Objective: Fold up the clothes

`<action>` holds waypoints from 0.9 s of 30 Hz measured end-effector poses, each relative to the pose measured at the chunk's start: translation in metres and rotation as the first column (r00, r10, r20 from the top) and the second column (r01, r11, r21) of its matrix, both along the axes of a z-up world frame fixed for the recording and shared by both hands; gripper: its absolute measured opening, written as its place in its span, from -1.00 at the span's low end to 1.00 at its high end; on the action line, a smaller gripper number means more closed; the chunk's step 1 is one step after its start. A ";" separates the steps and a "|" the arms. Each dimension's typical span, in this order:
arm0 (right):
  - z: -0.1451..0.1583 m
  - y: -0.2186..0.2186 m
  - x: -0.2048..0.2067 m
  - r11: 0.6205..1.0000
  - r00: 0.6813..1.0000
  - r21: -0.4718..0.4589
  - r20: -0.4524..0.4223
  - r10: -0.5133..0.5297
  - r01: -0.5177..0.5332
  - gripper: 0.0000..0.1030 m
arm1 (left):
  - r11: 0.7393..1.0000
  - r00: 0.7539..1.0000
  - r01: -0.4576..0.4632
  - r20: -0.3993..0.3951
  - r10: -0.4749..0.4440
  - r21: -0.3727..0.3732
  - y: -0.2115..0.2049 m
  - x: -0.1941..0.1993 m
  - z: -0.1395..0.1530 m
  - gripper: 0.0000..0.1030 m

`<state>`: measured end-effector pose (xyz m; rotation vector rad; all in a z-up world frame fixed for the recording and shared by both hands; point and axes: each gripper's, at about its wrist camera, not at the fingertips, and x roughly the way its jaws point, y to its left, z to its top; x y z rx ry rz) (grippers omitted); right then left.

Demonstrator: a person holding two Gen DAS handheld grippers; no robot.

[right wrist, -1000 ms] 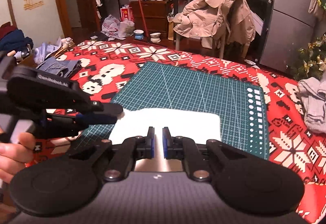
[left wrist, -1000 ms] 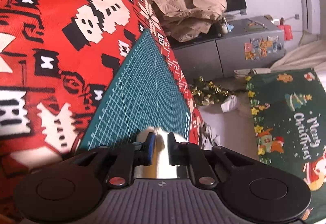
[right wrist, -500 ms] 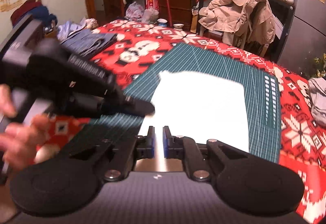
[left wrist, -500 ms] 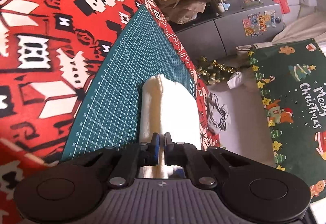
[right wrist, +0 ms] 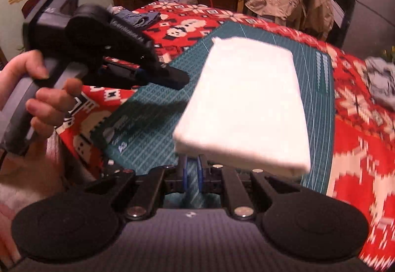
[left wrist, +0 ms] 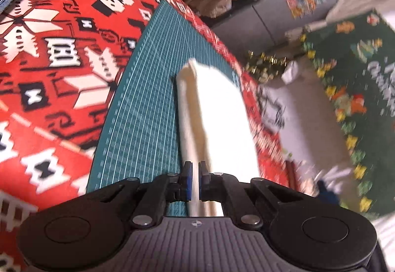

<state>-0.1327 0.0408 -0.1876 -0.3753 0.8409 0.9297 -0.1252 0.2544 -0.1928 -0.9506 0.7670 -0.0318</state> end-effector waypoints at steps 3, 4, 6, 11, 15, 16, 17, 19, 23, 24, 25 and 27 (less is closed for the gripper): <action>-0.006 -0.001 -0.002 1.000 1.000 0.026 0.000 -0.011 0.011 -0.81 | 1.000 1.000 0.018 -0.019 -0.018 0.008 -0.006 -0.003 -0.005 -0.93; -0.008 -0.001 -0.003 0.999 1.000 0.038 0.005 -0.010 0.010 -0.81 | 1.000 0.999 0.023 -0.025 -0.023 0.010 -0.008 -0.004 -0.007 -0.93; -0.011 0.002 -0.003 0.998 1.000 0.063 0.015 -0.013 0.012 -0.81 | 0.999 0.999 0.031 -0.036 -0.031 0.023 -0.011 -0.005 -0.008 -1.00; -0.024 0.009 0.001 0.992 0.999 0.117 -0.014 -0.044 0.045 -0.73 | 0.998 0.996 0.052 -0.069 -0.049 0.038 -0.018 -0.007 -0.009 -1.00; -0.028 0.015 -0.007 0.995 0.998 0.103 0.054 -0.026 0.020 -0.67 | 0.997 0.994 0.080 -0.072 -0.079 0.006 -0.023 -0.007 -0.014 -1.00; -0.029 0.017 -0.008 0.995 0.997 0.098 0.073 -0.020 0.013 -0.64 | 0.996 0.993 0.086 -0.076 -0.086 0.004 -0.025 -0.006 -0.015 -1.00; -0.030 0.018 -0.010 0.996 0.996 0.094 0.091 -0.015 0.006 -0.64 | 0.996 0.993 0.089 -0.079 -0.089 -0.004 -0.025 -0.006 -0.016 -1.00; -0.032 0.022 -0.014 0.996 0.992 0.084 0.128 -0.004 -0.007 -0.65 | 0.996 0.992 0.088 -0.084 -0.090 -0.031 -0.024 -0.006 -0.018 -1.00; -0.036 0.028 -0.022 0.997 0.980 0.064 0.200 0.019 -0.033 -0.73 | 0.992 0.992 0.075 -0.095 -0.084 -0.098 -0.022 -0.008 -0.023 -1.00; -0.037 0.029 -0.024 0.998 0.976 0.059 0.218 0.025 -0.039 -0.80 | 0.992 0.992 0.074 -0.098 -0.084 -0.103 -0.021 -0.008 -0.023 -1.00; -0.037 0.029 -0.024 0.998 0.975 0.057 0.222 0.026 -0.039 -0.88 | 0.991 0.991 0.075 -0.102 -0.086 -0.108 -0.021 -0.008 -0.022 -1.00; -0.037 0.028 -0.024 0.998 0.975 0.056 0.220 0.024 -0.038 -0.91 | 0.990 0.990 0.078 -0.110 -0.091 -0.117 -0.022 -0.008 -0.022 -1.00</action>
